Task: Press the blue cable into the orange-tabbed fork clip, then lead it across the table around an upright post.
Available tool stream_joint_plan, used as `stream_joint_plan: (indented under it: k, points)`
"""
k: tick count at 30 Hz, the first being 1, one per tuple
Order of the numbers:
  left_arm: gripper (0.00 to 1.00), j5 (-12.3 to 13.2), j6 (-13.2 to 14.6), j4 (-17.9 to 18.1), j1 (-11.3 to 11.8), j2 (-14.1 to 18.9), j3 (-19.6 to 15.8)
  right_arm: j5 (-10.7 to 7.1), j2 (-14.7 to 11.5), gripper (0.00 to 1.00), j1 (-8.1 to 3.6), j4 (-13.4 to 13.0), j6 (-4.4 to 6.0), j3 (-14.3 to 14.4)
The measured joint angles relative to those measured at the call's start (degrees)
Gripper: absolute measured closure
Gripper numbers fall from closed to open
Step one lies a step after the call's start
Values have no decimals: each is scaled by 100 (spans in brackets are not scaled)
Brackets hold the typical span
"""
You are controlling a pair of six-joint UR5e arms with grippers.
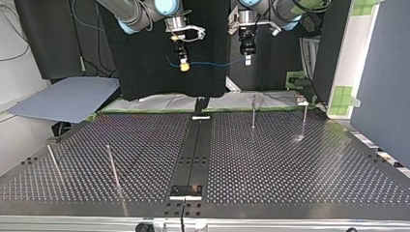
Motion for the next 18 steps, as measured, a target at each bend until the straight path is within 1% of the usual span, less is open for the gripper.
stream_joint_plan:
  k: [3,6,18]
  points:
    - [100,0,0,0,1,-3,0,0,113,100,0,2,0,0]
    - [100,0,0,0,1,-3,0,0,154,100,0,2,0,0]
    - [100,0,0,0,1,-5,0,0,168,100,0,2,0,0]
